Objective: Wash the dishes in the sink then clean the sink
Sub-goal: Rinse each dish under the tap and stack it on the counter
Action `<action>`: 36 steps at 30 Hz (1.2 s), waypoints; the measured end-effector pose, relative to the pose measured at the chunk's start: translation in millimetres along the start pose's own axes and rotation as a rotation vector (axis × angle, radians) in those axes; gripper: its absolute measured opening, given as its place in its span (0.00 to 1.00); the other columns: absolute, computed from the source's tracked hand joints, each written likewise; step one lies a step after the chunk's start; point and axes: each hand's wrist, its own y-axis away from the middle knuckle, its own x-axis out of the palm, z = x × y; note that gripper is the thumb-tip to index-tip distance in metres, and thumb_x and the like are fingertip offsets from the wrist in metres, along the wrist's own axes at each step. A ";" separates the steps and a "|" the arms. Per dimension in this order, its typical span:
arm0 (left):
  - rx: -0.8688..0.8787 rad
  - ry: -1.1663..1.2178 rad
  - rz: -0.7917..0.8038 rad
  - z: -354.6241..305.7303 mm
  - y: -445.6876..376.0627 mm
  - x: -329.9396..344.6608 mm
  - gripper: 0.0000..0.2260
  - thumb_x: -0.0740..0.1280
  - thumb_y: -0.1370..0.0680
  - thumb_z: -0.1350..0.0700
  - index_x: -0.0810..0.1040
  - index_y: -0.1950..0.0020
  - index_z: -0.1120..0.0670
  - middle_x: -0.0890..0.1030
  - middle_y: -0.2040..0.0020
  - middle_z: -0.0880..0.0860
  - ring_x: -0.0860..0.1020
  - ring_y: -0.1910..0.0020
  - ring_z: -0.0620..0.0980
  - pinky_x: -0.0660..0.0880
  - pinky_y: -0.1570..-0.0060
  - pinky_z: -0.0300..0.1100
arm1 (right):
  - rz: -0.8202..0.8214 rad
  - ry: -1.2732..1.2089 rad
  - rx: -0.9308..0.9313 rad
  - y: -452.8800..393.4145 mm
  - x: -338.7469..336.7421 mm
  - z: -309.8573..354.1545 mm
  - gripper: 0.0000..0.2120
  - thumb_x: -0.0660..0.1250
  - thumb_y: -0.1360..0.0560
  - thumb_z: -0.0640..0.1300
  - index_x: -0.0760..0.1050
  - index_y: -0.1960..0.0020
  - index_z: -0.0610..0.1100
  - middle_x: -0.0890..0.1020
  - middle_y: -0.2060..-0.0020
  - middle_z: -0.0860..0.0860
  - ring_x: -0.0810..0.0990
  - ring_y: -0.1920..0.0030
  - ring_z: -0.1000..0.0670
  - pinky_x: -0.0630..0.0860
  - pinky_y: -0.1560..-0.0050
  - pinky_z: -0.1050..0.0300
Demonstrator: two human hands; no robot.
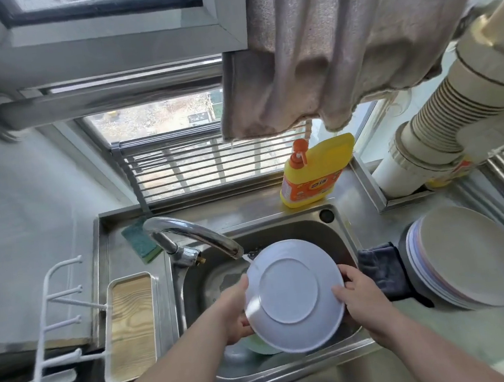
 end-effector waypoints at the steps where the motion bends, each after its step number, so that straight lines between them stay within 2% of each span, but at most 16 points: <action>1: 0.000 0.025 0.020 -3.9 -1.8 1.4 0.23 0.60 0.17 0.33 0.81 0.39 0.50 0.86 0.42 0.57 0.85 0.45 0.60 0.84 0.52 0.53 | -0.016 0.004 -0.013 0.0 -1.8 -1.6 0.16 0.63 0.18 0.34 0.76 0.38 0.52 0.88 0.50 0.51 0.87 0.49 0.50 0.84 0.47 0.49; 4: -0.039 0.147 0.110 -13.0 -1.9 4.4 0.30 0.53 0.17 0.30 0.79 0.38 0.54 0.80 0.37 0.61 0.80 0.43 0.62 0.80 0.47 0.56 | -0.059 0.070 -0.066 0.2 -6.2 -6.3 0.14 0.64 0.19 0.35 0.77 0.41 0.53 0.87 0.53 0.51 0.86 0.50 0.48 0.83 0.45 0.45; 7: -0.059 0.312 0.145 -14.3 -5.1 2.1 0.31 0.55 0.15 0.34 0.77 0.34 0.60 0.80 0.40 0.64 0.81 0.48 0.64 0.82 0.56 0.58 | -0.061 0.151 -0.159 3.5 -9.4 -10.9 0.10 0.66 0.18 0.37 0.78 0.50 0.52 0.86 0.59 0.49 0.82 0.58 0.48 0.78 0.53 0.48; 9: -0.050 0.341 0.144 -12.3 -5.1 -0.8 0.20 0.60 0.14 0.52 0.73 0.28 0.64 0.80 0.37 0.67 0.82 0.44 0.68 0.83 0.57 0.62 | -0.046 0.259 -0.217 3.7 -10.5 -15.0 0.11 0.69 0.20 0.36 0.79 0.55 0.51 0.85 0.60 0.52 0.81 0.58 0.52 0.75 0.53 0.53; 11: -0.018 0.321 0.099 -6.3 -10.7 -9.3 0.25 0.55 0.24 0.71 0.66 0.27 0.70 0.77 0.34 0.72 0.80 0.40 0.72 0.82 0.51 0.63 | -0.033 0.283 -0.210 1.6 -10.0 -19.3 0.13 0.71 0.22 0.34 0.82 0.57 0.53 0.87 0.55 0.58 0.85 0.51 0.57 0.78 0.45 0.56; 14: 0.051 0.272 0.072 -2.2 -10.7 -23.4 0.32 0.51 0.33 0.76 0.69 0.29 0.70 0.75 0.32 0.71 0.77 0.36 0.72 0.79 0.43 0.59 | -0.054 0.278 -0.181 -2.3 -4.9 -20.8 0.15 0.71 0.23 0.34 0.86 0.59 0.53 0.87 0.51 0.64 0.84 0.46 0.63 0.76 0.36 0.59; 16: 0.095 0.227 0.068 -0.8 -8.4 -32.3 0.34 0.52 0.33 0.76 0.72 0.27 0.67 0.76 0.31 0.70 0.75 0.33 0.72 0.76 0.35 0.60 | -0.048 0.260 -0.140 -6.4 2.2 -24.0 0.15 0.68 0.21 0.33 0.86 0.58 0.51 0.86 0.47 0.63 0.83 0.43 0.62 0.75 0.32 0.58; 18: 0.148 0.220 0.071 -1.6 -5.5 -40.1 0.34 0.51 0.30 0.78 0.75 0.27 0.61 0.77 0.32 0.68 0.75 0.33 0.72 0.74 0.31 0.65 | -0.065 0.156 -0.069 -9.5 12.8 -27.3 0.16 0.64 0.20 0.33 0.86 0.54 0.50 0.85 0.41 0.59 0.82 0.40 0.56 0.77 0.31 0.51; 20: 0.215 0.241 0.088 -3.2 2.0 -47.1 0.36 0.51 0.28 0.80 0.79 0.29 0.53 0.77 0.32 0.66 0.74 0.33 0.73 0.73 0.34 0.71 | -0.124 -0.058 0.037 -9.8 28.6 -26.0 0.17 0.61 0.18 0.35 0.84 0.44 0.53 0.83 0.37 0.54 0.82 0.39 0.49 0.82 0.38 0.44; 22: 0.265 0.287 0.112 -2.9 8.0 -53.8 0.38 0.52 0.27 0.80 0.80 0.29 0.49 0.76 0.32 0.65 0.74 0.33 0.74 0.72 0.35 0.75 | -0.117 -0.305 0.153 -7.8 48.4 -19.9 0.17 0.61 0.16 0.40 0.76 0.32 0.55 0.81 0.37 0.52 0.81 0.41 0.45 0.85 0.48 0.42; 24: 0.303 0.357 0.098 -0.5 10.1 -60.4 0.36 0.53 0.24 0.80 0.80 0.30 0.47 0.78 0.33 0.64 0.75 0.34 0.73 0.74 0.37 0.73 | -0.046 -0.410 0.250 -6.2 68.8 -9.4 0.12 0.65 0.17 0.47 0.76 0.34 0.54 0.82 0.41 0.49 0.82 0.44 0.42 0.86 0.55 0.42; 26: 0.334 0.417 0.081 3.4 12.6 -64.8 0.31 0.56 0.20 0.77 0.80 0.31 0.47 0.82 0.35 0.63 0.78 0.35 0.70 0.78 0.41 0.69 | 0.023 -0.425 0.283 -8.3 87.1 -3.9 0.09 0.66 0.18 0.51 0.80 0.40 0.54 0.85 0.45 0.49 0.83 0.44 0.40 0.85 0.54 0.39; 29: 0.325 0.474 0.019 9.8 12.7 -70.1 0.24 0.58 0.17 0.72 0.78 0.30 0.49 0.82 0.35 0.62 0.80 0.38 0.68 0.78 0.42 0.67 | 0.023 -0.409 0.226 -14.7 104.1 4.6 0.09 0.63 0.16 0.52 0.81 0.46 0.53 0.86 0.47 0.49 0.84 0.46 0.42 0.83 0.51 0.42; 31: 0.304 0.472 -0.032 14.5 9.8 -72.3 0.20 0.60 0.16 0.69 0.76 0.30 0.50 0.82 0.35 0.62 0.81 0.39 0.67 0.78 0.42 0.66 | -0.020 -0.359 0.138 -19.5 104.2 10.0 0.11 0.62 0.15 0.50 0.81 0.49 0.49 0.85 0.49 0.43 0.82 0.50 0.43 0.80 0.51 0.46; 34: 0.229 0.433 -0.068 19.9 6.0 -66.3 0.12 0.62 0.13 0.53 0.77 0.30 0.49 0.85 0.39 0.59 0.83 0.41 0.64 0.82 0.48 0.62 | -0.064 -0.220 0.012 -20.8 91.8 19.5 0.13 0.62 0.15 0.50 0.82 0.54 0.54 0.86 0.53 0.45 0.83 0.51 0.41 0.81 0.53 0.42; 36: 0.159 0.434 -0.051 21.0 5.6 -53.8 0.19 0.60 0.14 0.42 0.79 0.31 0.51 0.86 0.40 0.58 0.82 0.39 0.63 0.82 0.46 0.60 | -0.076 -0.156 -0.035 -19.6 78.8 25.8 0.11 0.62 0.15 0.51 0.82 0.51 0.58 0.87 0.54 0.51 0.85 0.47 0.41 0.83 0.47 0.37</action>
